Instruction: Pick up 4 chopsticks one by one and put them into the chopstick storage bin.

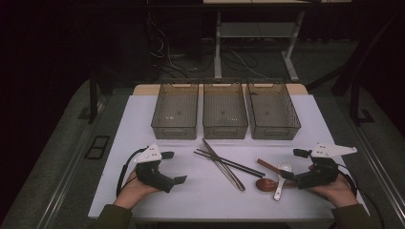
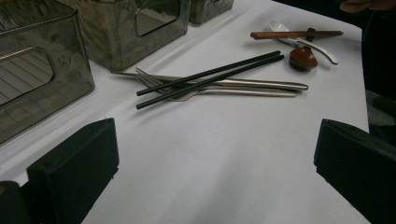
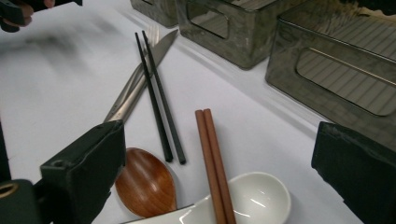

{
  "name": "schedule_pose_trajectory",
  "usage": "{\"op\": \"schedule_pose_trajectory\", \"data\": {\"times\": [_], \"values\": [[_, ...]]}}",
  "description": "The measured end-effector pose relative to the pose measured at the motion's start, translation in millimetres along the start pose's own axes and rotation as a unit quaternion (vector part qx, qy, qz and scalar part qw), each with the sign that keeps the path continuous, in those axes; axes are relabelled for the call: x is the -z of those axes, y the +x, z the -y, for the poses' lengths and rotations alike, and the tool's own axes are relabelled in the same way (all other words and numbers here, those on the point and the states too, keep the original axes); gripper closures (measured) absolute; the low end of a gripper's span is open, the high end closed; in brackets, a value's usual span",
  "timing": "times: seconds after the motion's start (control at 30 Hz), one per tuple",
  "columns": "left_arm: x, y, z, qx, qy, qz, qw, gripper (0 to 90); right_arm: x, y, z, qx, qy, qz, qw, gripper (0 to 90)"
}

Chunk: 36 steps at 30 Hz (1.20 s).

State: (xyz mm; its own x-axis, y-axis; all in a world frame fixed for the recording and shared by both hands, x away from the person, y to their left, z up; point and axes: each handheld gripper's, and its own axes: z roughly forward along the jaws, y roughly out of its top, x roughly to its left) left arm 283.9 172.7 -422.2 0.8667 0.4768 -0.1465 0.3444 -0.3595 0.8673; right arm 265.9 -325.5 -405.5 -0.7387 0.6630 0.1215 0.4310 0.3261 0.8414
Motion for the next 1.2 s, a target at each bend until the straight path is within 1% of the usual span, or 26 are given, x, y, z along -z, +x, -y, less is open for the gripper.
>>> {"op": "schedule_pose_trajectory", "data": {"times": [0.2, 0.53, 0.77, 0.93, 1.0, 1.07, 1.1, 1.2], "values": [[-0.1, 0.1, 0.2, 0.001, 0.0, 0.002, 1.0, 0.0, 2.9, -4.2, 1.5, 0.005, 0.014, 0.01, 0.9998, 2.8], [0.5, 0.5, 0.5, 0.0, -0.001, 0.002, 1.0, 0.0, 8.6, -8.6, 4.1, 0.014, 0.03, 0.015, 0.9993, 4.2], [1.2, 1.4, 0.5, 0.002, -0.002, 0.0, 1.0, 0.0, 13.3, -16.0, 9.6, 0.017, 0.049, 0.026, 0.9983, 4.6], [1.8, 2.0, 0.9, 0.003, -0.002, 0.0, 1.0, 0.0, 15.7, -19.1, 12.7, 0.016, 0.064, 0.026, 0.9975, 5.9], [2.0, 2.2, 0.8, 0.002, -0.002, -0.001, 1.0, 0.0, 16.6, -19.5, 13.5, 0.015, 0.075, 0.024, 0.9968, 7.1], [2.3, 2.3, 0.8, 0.003, -0.003, -0.001, 1.0, 0.0, 16.7, -20.0, 13.7, 0.014, 0.077, 0.025, 0.9966, 7.3], [2.7, 2.4, 0.8, 0.004, -0.003, -0.001, 1.0, 0.0, 17.8, -20.5, 13.9, 0.016, 0.083, 0.017, 0.9963, 14.1], [2.3, 2.7, 1.1, 0.004, -0.003, -0.001, 1.0, 0.0, 17.1, -20.3, 14.1, 0.019, 0.093, 0.015, 0.9954, 18.5]]}}
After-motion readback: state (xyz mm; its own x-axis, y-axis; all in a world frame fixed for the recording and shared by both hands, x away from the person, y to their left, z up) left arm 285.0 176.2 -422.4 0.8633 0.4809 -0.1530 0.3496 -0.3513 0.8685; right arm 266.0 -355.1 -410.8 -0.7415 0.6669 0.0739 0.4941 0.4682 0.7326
